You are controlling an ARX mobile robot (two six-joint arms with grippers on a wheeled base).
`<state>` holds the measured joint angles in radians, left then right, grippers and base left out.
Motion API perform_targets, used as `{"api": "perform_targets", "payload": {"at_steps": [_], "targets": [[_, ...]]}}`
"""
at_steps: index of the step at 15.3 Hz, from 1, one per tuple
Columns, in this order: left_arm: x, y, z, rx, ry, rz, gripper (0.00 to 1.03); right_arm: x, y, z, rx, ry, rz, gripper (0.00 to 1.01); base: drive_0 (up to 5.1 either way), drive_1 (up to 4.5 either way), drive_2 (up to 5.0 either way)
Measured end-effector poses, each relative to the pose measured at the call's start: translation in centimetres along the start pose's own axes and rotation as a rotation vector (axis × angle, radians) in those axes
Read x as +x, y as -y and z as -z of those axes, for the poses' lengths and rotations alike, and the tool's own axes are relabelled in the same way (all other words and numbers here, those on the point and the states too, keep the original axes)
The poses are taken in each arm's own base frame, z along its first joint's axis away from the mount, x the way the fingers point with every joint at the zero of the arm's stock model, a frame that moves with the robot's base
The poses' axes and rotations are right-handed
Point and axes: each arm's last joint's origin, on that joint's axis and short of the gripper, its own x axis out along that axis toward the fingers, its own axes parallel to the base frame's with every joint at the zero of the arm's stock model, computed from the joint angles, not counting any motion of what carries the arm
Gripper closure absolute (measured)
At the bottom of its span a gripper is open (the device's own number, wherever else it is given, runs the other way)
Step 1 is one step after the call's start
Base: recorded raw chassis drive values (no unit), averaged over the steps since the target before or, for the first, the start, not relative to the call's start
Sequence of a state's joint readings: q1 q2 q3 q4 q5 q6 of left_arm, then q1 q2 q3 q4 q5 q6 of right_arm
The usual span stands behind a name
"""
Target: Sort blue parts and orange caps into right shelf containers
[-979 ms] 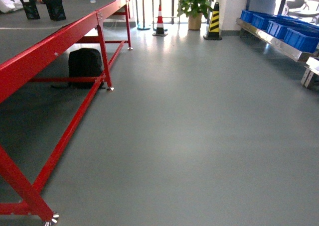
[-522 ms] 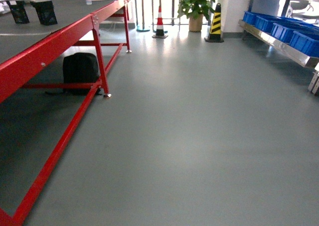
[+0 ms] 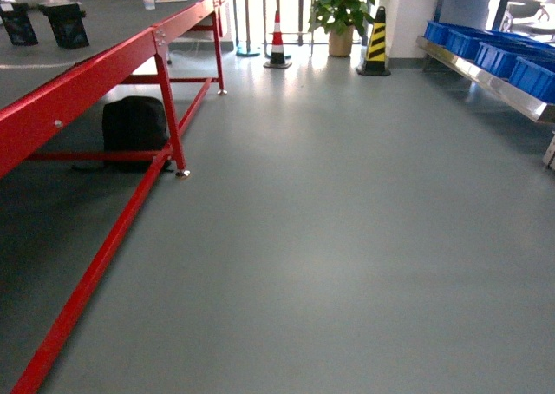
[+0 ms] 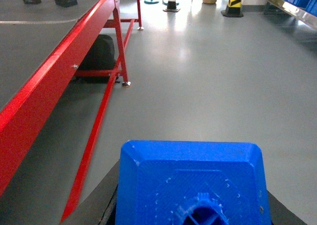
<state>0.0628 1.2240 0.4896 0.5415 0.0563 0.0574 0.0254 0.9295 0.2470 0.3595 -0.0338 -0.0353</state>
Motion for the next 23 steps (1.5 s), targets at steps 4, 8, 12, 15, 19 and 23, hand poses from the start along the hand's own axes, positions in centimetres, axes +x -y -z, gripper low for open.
{"api": "perform_targets", "payload": {"at_steps": [4, 8, 12, 15, 19, 23], "targets": [[-0.01, 0.00, -0.01, 0.000, 0.001, 0.000, 0.58, 0.00, -0.01, 0.00, 0.000, 0.000, -0.001, 0.58, 0.0, 4.23, -4.3], [-0.01, 0.00, -0.01, 0.000, 0.002, 0.000, 0.58, 0.00, -0.02, 0.00, 0.000, 0.000, -0.001, 0.58, -0.1, 4.19, -4.3], [-0.01, 0.00, -0.02, 0.000, 0.001, 0.000, 0.58, 0.00, -0.02, -0.02, 0.000, 0.002, -0.001, 0.58, -0.1, 4.19, -4.3], [0.00, 0.00, 0.01, 0.000, -0.002, -0.001, 0.58, 0.00, -0.02, 0.00, 0.000, 0.000, -0.001, 0.58, 0.0, 4.21, -4.3], [-0.01, 0.01, -0.02, 0.000, 0.002, 0.002, 0.58, 0.03, -0.01, 0.02, 0.000, -0.002, 0.000, 0.58, 0.0, 4.21, -4.3], [0.00, 0.00, -0.01, 0.000, 0.002, 0.000, 0.58, 0.00, -0.02, -0.02, 0.000, 0.002, -0.004, 0.58, 0.1, 4.38, -4.1]]}}
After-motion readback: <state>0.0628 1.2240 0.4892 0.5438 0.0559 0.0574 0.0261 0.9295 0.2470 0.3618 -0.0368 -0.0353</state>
